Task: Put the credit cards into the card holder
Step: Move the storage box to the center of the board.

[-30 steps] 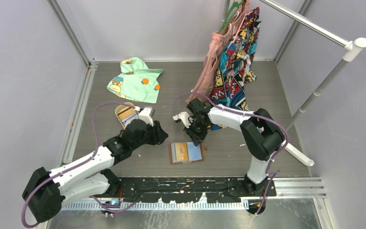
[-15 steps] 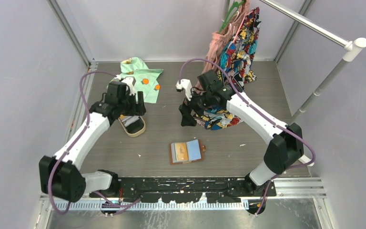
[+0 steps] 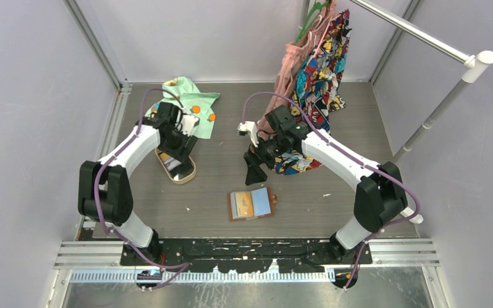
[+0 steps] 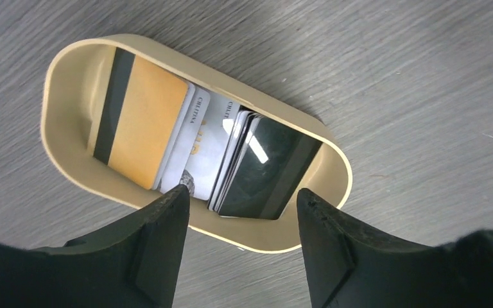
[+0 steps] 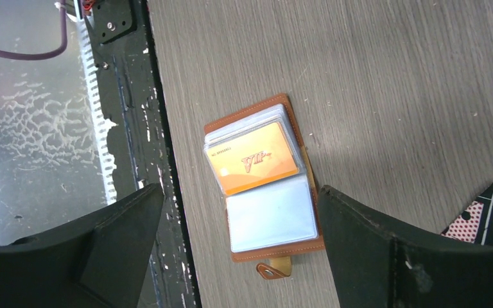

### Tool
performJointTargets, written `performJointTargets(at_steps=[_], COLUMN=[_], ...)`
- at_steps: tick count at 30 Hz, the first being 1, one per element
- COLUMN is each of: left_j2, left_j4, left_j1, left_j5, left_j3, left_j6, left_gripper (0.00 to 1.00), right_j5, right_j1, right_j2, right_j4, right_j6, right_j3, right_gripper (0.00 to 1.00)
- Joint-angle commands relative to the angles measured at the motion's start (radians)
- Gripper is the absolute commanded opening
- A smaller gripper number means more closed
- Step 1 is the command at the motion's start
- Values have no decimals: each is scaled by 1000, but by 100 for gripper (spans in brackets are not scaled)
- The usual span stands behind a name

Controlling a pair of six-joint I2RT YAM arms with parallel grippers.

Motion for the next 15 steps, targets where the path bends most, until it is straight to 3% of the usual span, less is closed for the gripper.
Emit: performJointTargets(at_steps=[1,5,15], left_j2=[32,143,217], left_j4=[-40,-130,-138], left_j1=[75,102,102], left_j5=[220,336,305], left_j3=[72,156,126], left_j6=[96,88,94], left_gripper=[62,60,58], right_j5=[-64,-71,-86], right_j1=[1,1,1], right_j2=[3,-1,14], right_j4=[-4,-8,-22], right_j6=[-7,-12,-22], right_j3=[20,15,17], right_gripper=[94,94,93])
